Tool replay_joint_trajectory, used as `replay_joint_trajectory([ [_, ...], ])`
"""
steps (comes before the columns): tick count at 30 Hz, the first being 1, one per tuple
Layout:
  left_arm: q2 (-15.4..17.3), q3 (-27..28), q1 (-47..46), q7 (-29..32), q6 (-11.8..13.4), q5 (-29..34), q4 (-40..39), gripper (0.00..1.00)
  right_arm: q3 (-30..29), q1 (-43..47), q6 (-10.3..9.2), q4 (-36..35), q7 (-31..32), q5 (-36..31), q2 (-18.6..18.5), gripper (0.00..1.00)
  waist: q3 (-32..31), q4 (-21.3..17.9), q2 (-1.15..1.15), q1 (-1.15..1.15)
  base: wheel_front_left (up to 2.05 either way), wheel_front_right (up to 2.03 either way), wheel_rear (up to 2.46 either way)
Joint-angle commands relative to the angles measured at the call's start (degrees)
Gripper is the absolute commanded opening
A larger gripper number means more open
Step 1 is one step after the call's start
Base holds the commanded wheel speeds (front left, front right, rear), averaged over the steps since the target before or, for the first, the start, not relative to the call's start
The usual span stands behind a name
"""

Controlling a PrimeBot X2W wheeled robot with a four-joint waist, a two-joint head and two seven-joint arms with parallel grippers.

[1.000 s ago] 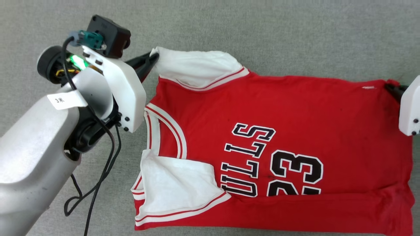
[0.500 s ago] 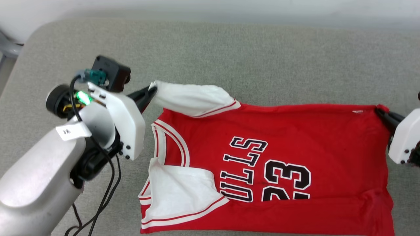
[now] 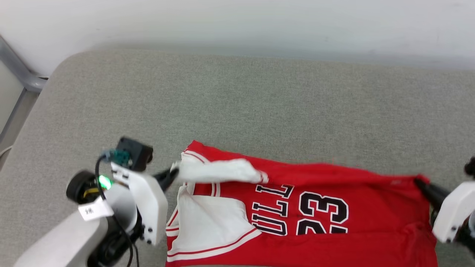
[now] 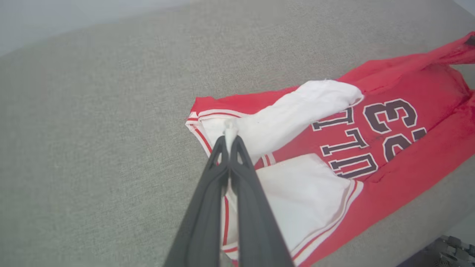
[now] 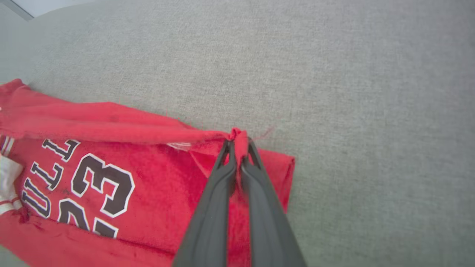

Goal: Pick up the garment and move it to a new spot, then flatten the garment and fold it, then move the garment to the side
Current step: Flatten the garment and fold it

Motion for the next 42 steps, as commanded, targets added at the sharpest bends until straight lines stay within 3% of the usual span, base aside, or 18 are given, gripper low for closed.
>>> replay_joint_trajectory([
  [1,0.4,-0.3,1.0,-0.1,0.2,-0.1,-0.2,0.00,0.3,1.2,-0.07,-0.2,0.0,0.1,-0.1,0.00,-0.2,0.0,0.00,0.01,0.00,0.00,0.00],
  [11,2.1,-3.3,8.9,-0.2,1.0,-0.6,1.9,0.00,5.5,7.9,-0.07,-2.9,1.3,3.3,-4.8,0.00,-0.9,-0.7,0.00,0.01,0.00,0.00,0.00],
  [21,-0.9,-5.9,9.5,-1.0,-1.2,-0.4,7.5,0.00,9.4,7.6,-0.07,-2.9,2.3,4.5,-7.8,0.00,0.0,-1.2,0.00,0.01,0.00,0.00,0.00],
  [22,-1.3,-6.2,9.5,-1.3,-1.6,-0.2,8.1,0.00,9.4,7.5,-0.07,-2.7,2.2,4.8,-7.7,0.04,0.1,-1.2,0.00,0.01,0.00,0.00,0.00],
  [23,-1.6,-6.4,9.4,-1.4,-1.7,-0.1,8.8,0.00,9.6,7.3,-0.07,-2.7,1.9,4.9,-7.6,0.57,0.2,-1.2,0.00,0.01,0.00,0.00,0.00],
  [24,-1.9,-6.6,9.4,-1.6,-1.9,0.0,9.5,0.25,9.9,7.3,-0.07,-2.7,2.1,5.4,-7.4,1.00,0.3,-1.2,0.00,0.01,0.00,0.00,0.00],
  [25,-2.2,-6.8,9.4,-1.6,-2.0,0.0,10.3,0.77,10.2,7.3,-0.07,-2.7,2.2,5.8,-7.3,1.00,0.4,-1.3,0.00,0.01,0.00,0.00,0.00],
  [26,-2.6,-6.9,9.5,-1.4,-2.1,-0.3,11.0,1.00,10.6,7.4,-0.06,-2.8,2.4,6.2,-7.4,1.00,0.4,-1.3,0.00,0.01,0.00,0.00,0.00],
  [35,-4.7,-5.4,10.7,-7.0,-1.1,-0.6,13.8,1.00,10.1,8.8,-0.06,-2.9,1.5,8.7,-7.5,1.00,-2.8,-1.6,0.00,0.01,0.00,0.00,0.00],
  [42,-5.5,-0.8,11.3,-16.3,3.2,0.8,11.7,1.00,4.8,11.2,-0.06,-6.2,2.9,12.5,-7.7,1.00,-4.9,-1.1,0.00,0.01,0.00,0.00,0.00],
])
